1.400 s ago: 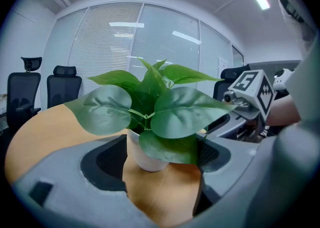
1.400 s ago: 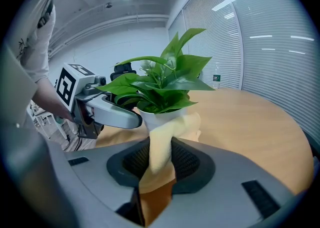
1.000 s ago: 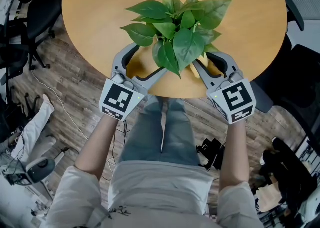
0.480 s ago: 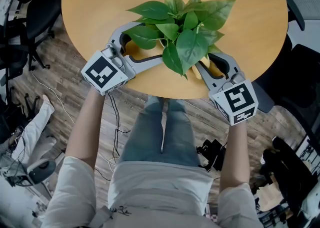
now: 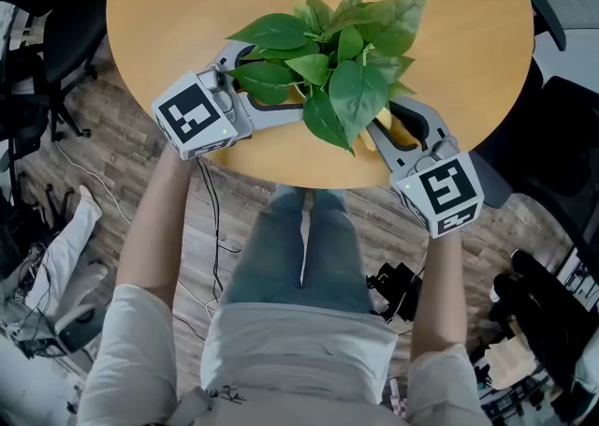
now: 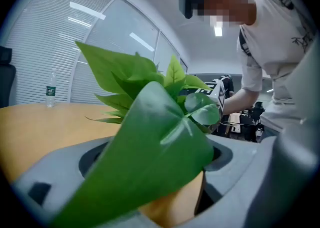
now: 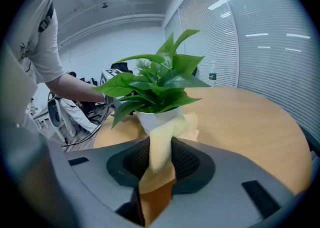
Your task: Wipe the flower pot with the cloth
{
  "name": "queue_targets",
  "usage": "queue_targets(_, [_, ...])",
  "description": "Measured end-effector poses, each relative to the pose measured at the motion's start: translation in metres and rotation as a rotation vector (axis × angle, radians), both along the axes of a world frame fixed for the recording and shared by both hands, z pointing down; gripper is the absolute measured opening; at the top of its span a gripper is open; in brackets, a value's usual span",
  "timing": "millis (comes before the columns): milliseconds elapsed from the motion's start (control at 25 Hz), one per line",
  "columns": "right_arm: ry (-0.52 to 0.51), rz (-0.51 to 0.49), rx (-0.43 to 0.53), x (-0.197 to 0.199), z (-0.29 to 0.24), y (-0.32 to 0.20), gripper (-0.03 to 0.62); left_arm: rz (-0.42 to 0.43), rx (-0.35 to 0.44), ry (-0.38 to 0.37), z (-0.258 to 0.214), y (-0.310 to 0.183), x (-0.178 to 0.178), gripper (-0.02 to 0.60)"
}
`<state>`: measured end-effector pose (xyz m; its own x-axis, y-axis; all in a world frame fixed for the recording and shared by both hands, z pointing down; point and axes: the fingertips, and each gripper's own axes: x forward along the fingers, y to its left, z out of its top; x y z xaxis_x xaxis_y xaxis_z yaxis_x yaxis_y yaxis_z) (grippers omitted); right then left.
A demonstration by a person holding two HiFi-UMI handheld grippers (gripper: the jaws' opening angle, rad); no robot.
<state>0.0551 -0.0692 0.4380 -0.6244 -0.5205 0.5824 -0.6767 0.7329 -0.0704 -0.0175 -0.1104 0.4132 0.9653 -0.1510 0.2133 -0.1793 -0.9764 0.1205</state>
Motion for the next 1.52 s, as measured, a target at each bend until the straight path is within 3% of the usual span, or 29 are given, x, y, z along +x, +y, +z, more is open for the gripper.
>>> queue_targets(240, [0.033,0.084,0.025,0.022,-0.002,-0.031,0.101,0.01,-0.022,0.021,0.002,0.002,0.003,0.397])
queue_targets(640, [0.07,0.003,0.06,0.006,-0.009,-0.04,0.1,-0.039,-0.022,0.023,0.0,0.001,0.004,0.394])
queue_targets(1520, [0.071,0.002,0.049,0.004,-0.004,-0.028,0.1,-0.153,-0.017,-0.021,0.004,0.002,0.008,0.394])
